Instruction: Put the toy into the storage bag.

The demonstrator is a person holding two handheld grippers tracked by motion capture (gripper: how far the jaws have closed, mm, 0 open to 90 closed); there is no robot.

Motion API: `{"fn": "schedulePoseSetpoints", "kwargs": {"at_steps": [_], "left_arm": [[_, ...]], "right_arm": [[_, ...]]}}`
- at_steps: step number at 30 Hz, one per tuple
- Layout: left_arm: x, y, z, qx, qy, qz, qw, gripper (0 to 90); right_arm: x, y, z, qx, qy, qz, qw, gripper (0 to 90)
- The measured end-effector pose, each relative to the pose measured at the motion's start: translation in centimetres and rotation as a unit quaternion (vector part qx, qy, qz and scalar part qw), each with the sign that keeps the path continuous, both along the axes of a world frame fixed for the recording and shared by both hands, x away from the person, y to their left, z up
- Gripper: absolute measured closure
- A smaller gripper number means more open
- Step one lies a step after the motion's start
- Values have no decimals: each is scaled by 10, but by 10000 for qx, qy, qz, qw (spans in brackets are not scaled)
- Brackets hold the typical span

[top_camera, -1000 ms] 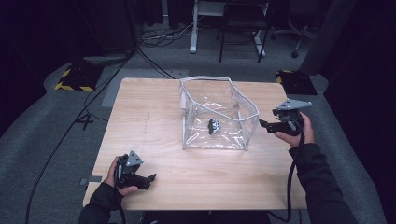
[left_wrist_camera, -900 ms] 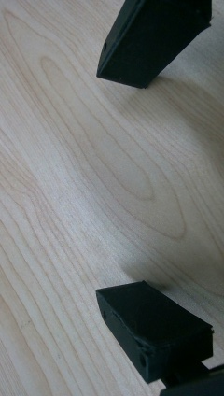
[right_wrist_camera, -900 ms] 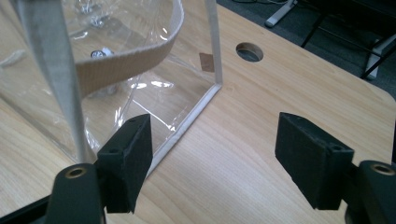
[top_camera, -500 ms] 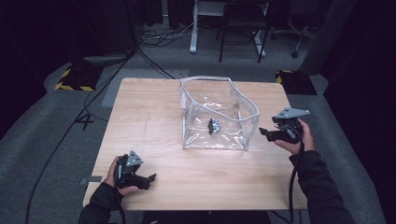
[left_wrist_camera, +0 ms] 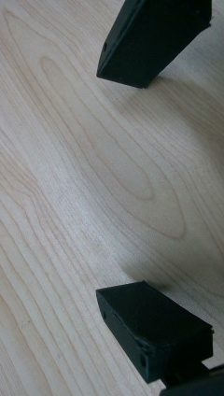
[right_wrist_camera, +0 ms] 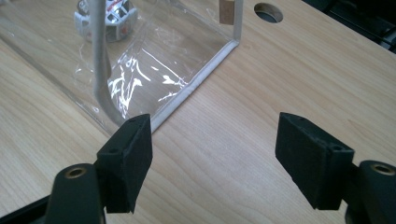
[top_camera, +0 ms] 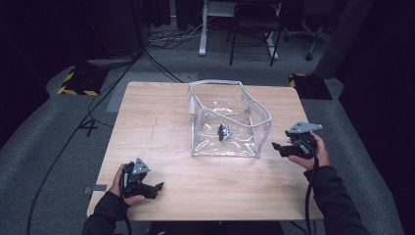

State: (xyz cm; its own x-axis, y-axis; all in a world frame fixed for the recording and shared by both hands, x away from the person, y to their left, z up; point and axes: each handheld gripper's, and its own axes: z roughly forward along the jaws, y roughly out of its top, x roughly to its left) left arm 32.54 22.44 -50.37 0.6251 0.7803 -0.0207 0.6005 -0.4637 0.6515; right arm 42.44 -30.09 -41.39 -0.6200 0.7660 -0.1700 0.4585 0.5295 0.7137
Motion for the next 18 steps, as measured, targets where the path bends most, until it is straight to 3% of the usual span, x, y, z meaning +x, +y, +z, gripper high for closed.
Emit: {"fn": "schedulePoseSetpoints", "kwargs": {"at_steps": [10,18], "left_arm": [[0,0,0,-3,4,0,10000,6],[0,0,0,-3,3,15,10000,7]], "right_arm": [[-10,-5,-16,-144,71,32,9999,280],[-20,-10,-28,-105,154,1,9998,278]]}}
